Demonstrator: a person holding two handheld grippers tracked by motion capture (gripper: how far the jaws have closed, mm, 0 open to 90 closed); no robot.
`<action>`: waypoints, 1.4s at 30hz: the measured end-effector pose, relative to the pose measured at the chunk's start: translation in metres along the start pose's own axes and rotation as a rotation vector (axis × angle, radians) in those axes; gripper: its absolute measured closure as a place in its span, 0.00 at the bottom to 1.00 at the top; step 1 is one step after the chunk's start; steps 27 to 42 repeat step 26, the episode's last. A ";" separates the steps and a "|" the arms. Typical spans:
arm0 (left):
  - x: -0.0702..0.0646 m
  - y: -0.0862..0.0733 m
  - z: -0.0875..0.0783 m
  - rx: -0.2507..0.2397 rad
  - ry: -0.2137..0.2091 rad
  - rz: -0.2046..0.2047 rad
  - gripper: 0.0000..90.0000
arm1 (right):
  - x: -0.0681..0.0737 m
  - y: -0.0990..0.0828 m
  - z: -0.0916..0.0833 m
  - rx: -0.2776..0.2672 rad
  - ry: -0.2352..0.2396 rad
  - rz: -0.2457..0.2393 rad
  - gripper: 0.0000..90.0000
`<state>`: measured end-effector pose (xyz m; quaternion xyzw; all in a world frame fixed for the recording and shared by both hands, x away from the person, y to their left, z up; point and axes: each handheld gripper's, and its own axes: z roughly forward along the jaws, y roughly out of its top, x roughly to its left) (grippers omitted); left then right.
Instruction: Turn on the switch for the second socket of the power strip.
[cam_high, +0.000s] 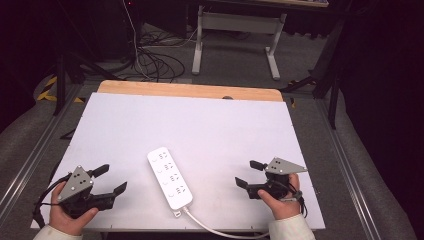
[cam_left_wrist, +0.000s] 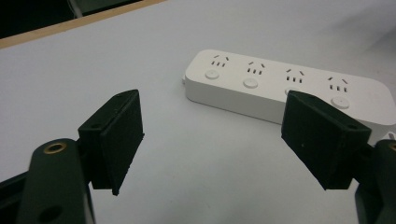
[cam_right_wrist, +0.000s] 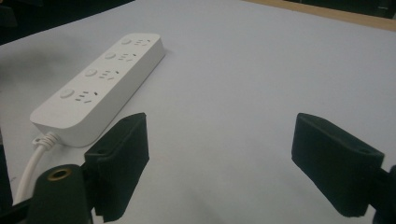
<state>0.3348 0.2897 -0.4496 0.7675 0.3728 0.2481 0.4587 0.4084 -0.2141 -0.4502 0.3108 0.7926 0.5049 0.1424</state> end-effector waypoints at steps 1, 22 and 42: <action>0.000 0.000 0.000 0.001 -0.001 -0.001 0.24 | -0.001 -0.003 -0.001 0.001 -0.005 0.002 0.22; 0.007 -0.008 -0.003 0.014 -0.002 0.005 0.22 | -0.014 -0.032 -0.005 0.062 -0.051 -0.025 0.19; 0.005 -0.007 -0.001 0.022 -0.004 0.046 0.22 | -0.011 -0.031 -0.008 0.040 -0.059 -0.058 0.20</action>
